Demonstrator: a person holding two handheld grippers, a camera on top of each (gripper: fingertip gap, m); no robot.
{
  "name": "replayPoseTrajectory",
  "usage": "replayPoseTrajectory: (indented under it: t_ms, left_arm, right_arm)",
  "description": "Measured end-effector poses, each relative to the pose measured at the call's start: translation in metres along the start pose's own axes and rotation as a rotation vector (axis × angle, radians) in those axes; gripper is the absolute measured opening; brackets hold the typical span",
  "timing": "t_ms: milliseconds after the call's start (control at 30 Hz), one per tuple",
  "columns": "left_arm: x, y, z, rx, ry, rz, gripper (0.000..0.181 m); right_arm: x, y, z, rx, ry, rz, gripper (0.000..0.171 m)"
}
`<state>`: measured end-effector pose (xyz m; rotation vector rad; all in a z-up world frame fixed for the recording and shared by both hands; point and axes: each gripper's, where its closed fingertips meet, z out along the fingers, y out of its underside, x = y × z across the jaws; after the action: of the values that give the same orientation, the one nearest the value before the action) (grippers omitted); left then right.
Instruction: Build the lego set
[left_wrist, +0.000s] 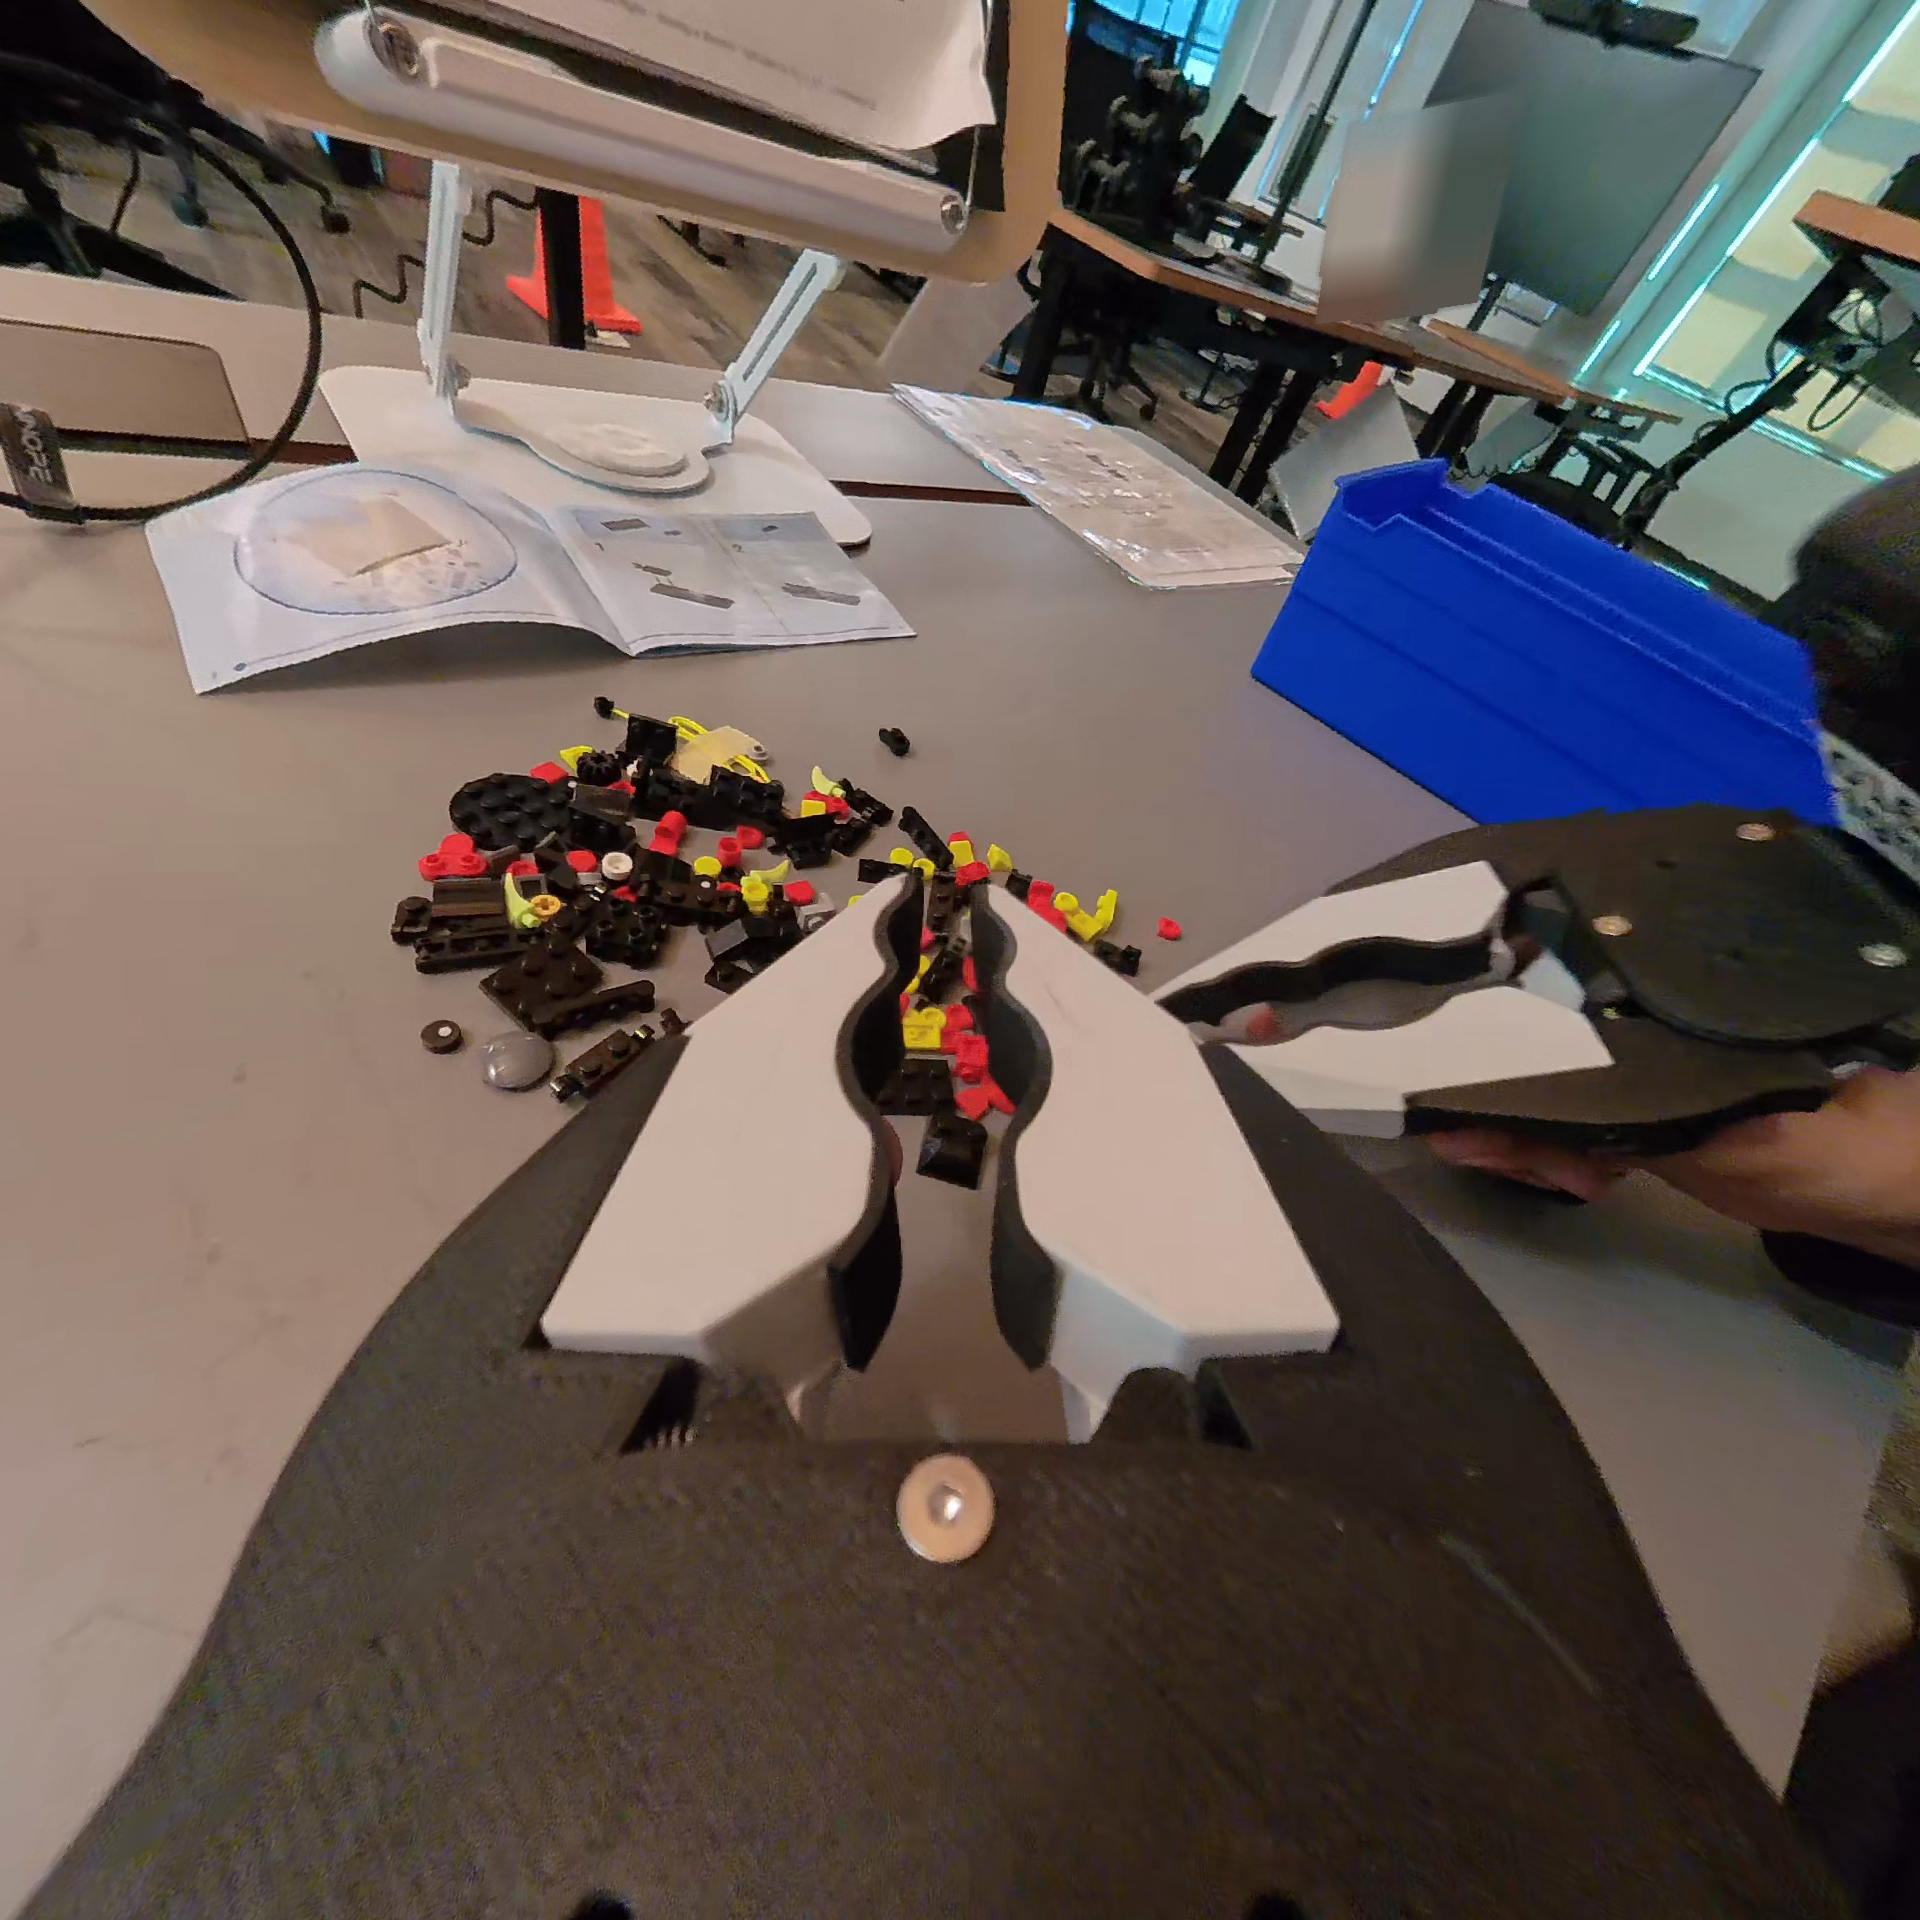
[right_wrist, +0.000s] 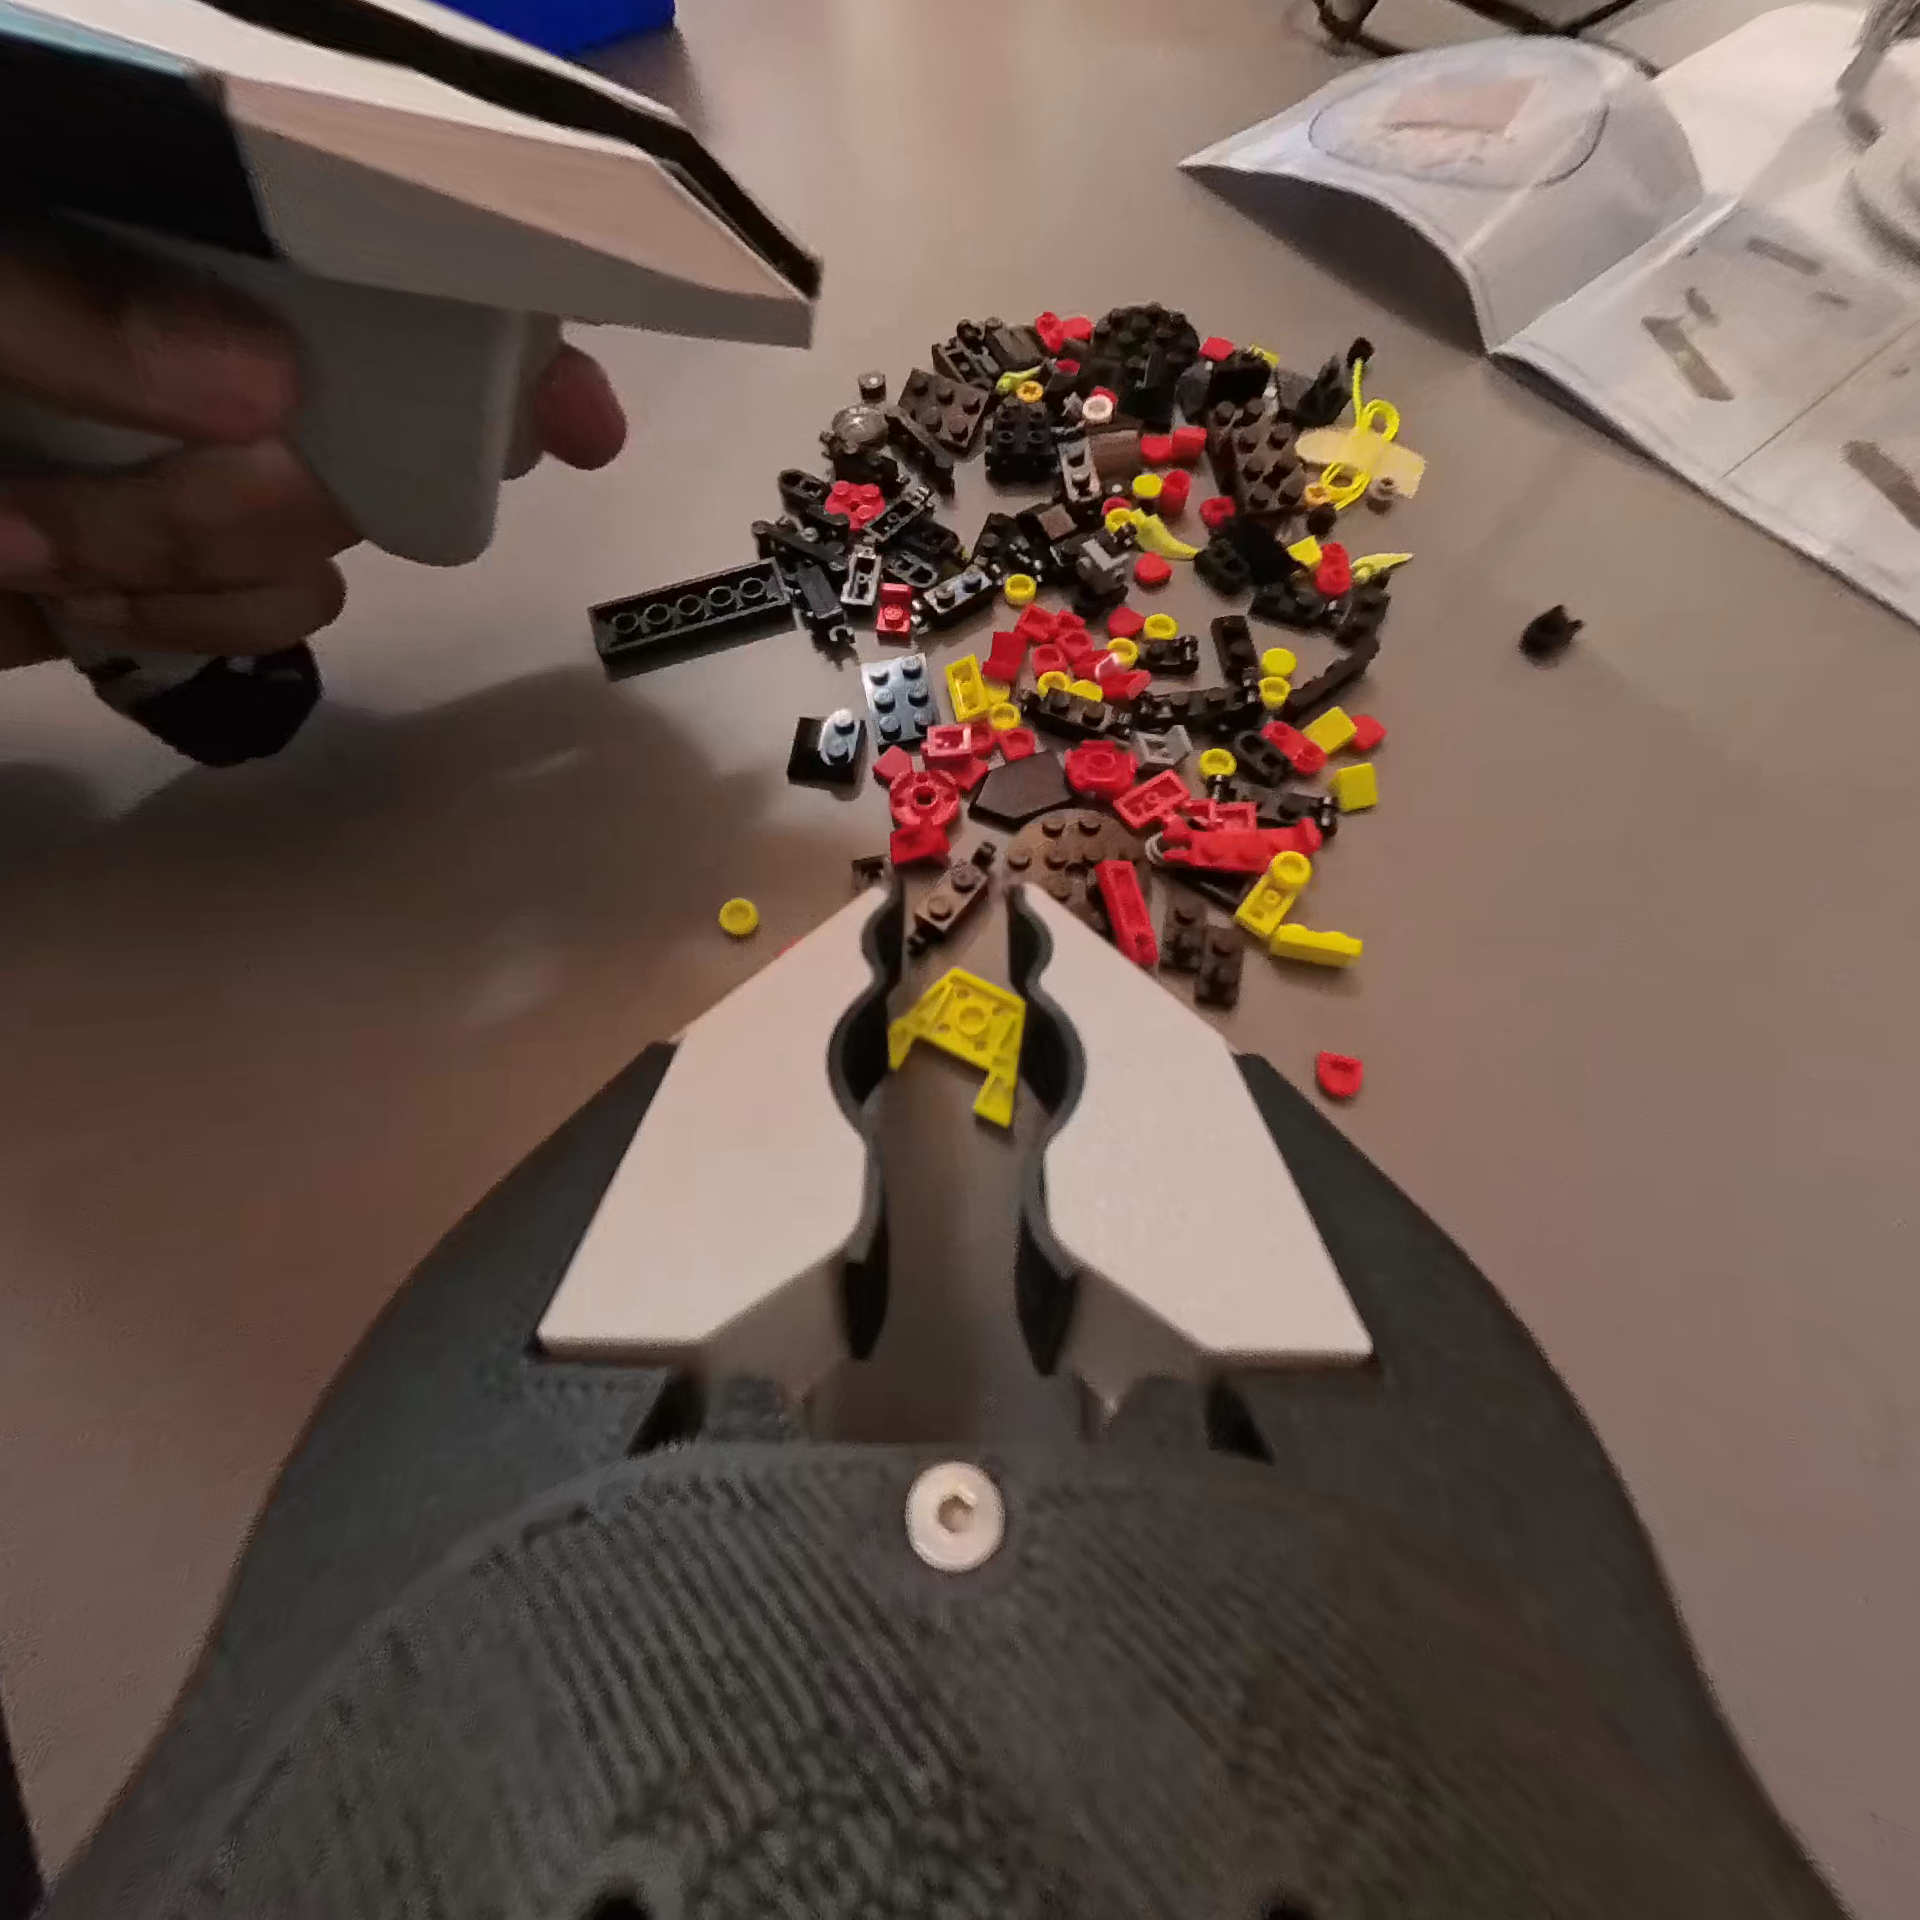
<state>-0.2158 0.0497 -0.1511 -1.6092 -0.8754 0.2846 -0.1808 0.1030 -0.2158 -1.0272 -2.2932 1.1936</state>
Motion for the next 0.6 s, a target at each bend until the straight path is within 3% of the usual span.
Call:
replayPoseTrajectory:
  t_ms: [100, 233, 333, 433, 600]
  left_arm:
    - [0.003, -0.001, -0.001, 0.000, 0.017, 0.009, 0.003]
    - [0.005, 0.000, -0.002, -0.007, 0.031, 0.010, 0.002]
    - [0.007, -0.001, -0.002, -0.008, 0.042, 0.026, 0.001]
    - [0.016, 0.000, -0.002, -0.012, 0.093, 0.068, 0.003]
    - [0.046, 0.014, 0.000, -0.062, 0.228, 0.141, 0.010]
  right_arm:
    - [-0.002, 0.005, 0.011, -0.060, -0.025, 0.009, 0.024]
    - [0.000, 0.005, 0.016, -0.081, -0.040, 0.023, 0.007]
    - [-0.001, 0.004, 0.013, -0.065, -0.073, 0.032, 0.005]
    - [-0.002, -0.015, -0.001, 0.058, -0.133, 0.058, 0.005]
    - [-0.025, -0.047, -0.042, 0.289, -0.446, 0.216, 0.005]
